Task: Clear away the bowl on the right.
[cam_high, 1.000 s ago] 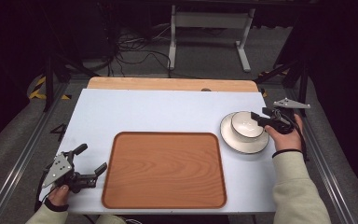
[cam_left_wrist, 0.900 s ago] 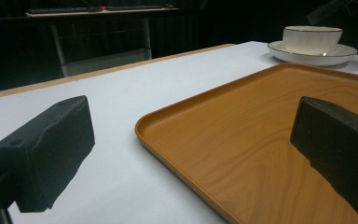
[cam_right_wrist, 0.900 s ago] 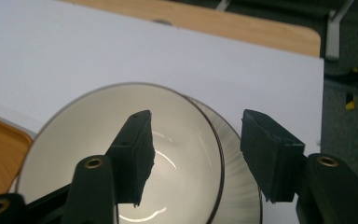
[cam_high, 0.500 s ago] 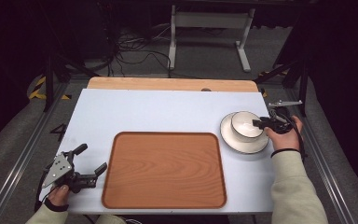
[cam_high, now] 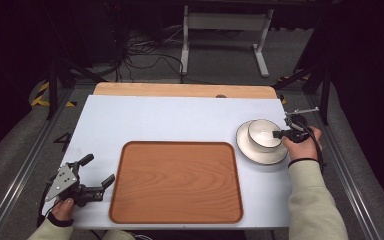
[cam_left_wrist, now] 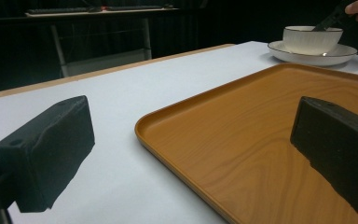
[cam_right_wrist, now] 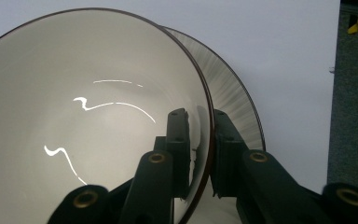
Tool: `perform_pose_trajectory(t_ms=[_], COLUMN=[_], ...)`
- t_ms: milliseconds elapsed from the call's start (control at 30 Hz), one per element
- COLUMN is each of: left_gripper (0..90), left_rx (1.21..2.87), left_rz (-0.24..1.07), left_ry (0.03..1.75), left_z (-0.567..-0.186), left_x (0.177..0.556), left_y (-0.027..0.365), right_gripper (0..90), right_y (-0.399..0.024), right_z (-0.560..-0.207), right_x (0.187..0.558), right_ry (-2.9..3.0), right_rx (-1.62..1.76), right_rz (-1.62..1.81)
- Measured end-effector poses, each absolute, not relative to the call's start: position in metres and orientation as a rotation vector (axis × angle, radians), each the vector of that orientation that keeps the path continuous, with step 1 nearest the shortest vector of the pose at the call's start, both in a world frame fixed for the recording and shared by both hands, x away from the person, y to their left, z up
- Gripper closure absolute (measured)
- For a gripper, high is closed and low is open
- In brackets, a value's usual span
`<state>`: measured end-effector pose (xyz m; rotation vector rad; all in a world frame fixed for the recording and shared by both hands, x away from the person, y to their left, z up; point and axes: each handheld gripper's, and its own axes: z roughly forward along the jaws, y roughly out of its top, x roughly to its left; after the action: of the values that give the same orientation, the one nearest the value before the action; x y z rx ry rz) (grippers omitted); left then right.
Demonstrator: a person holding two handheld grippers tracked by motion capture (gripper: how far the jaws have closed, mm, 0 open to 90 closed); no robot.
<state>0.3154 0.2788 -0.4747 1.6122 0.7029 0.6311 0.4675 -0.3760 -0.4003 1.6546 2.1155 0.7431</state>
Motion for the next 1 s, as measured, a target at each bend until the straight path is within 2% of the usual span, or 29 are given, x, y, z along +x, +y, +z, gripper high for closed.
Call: perform_pose_trajectory(t_ms=[667, 1000], left_gripper=[0.2, 0.2], left_rx=[1.613, 1.612], left_rz=[0.631, 0.631], left_ry=[0.702, 0.704], left_z=[-0.475, -0.475], left_x=[0.316, 0.316], left_y=[0.279, 0.279], right_gripper=[81.9, 81.6], right_y=[-0.364, -0.358], right_z=[-0.38, -0.352], right_x=[0.465, 0.458], right_ry=[2.041, 2.019], right_rx=[1.789, 1.788], right_rz=[0.737, 0.795])
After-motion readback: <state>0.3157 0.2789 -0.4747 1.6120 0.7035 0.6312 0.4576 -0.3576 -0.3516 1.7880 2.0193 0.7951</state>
